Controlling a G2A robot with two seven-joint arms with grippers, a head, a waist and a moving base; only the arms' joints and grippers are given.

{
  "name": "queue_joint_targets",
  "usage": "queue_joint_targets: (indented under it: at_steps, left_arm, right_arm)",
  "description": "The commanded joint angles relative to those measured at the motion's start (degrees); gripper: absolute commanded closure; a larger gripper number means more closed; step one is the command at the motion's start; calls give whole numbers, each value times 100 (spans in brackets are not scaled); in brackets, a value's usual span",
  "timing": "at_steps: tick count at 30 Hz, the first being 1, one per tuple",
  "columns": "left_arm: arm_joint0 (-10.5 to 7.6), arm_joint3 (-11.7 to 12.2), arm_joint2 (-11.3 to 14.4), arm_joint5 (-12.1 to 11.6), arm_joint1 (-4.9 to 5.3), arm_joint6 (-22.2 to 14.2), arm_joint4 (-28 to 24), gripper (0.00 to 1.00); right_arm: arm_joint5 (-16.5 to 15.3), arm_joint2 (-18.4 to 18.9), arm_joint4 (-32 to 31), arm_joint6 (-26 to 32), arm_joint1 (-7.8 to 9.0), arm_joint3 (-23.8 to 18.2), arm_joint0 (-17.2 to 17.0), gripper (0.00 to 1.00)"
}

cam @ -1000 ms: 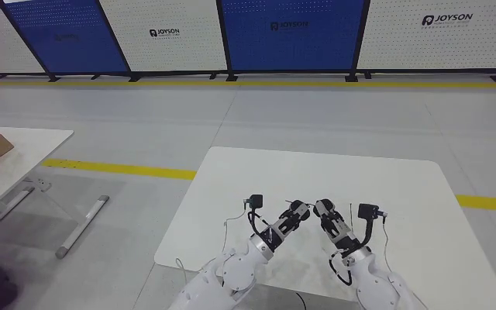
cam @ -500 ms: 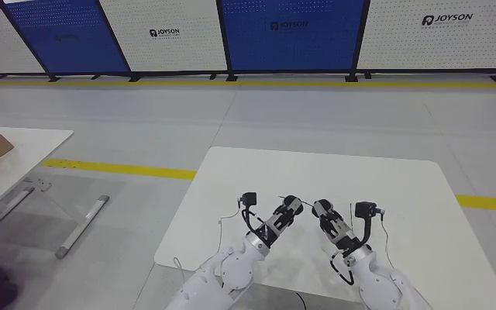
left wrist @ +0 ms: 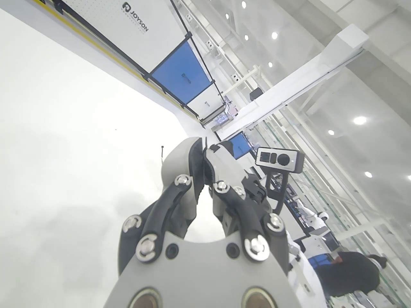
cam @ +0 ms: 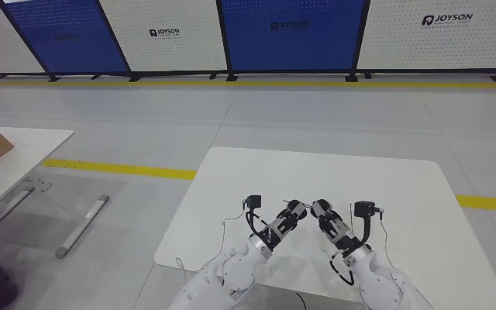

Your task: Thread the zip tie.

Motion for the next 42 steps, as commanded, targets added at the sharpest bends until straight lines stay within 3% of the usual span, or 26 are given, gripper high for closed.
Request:
queue_joint_targets:
  at_steps: [1,18,36,39,42]
  left_arm:
    - [29,-41,-16,2,8,-29,-13,100]
    - [32,29,-38,2,-9,280,91,100]
    - [43,30,-43,8,-23,315,167,100]
    - [36,31,-34,40,-21,181,147,100]
    - [12,8,-69,147,7,-363,-39,100]
  right_arm:
    - [0,3,-22,31,5,11,9,100]
    - [0,127,30,-184,81,-103,-216,100]
    - [0,141,63,-232,132,-145,-262,100]
    - [0,167,62,-203,146,-179,-286,100]
    - [1,193,73,-59,162,-196,-295,100]
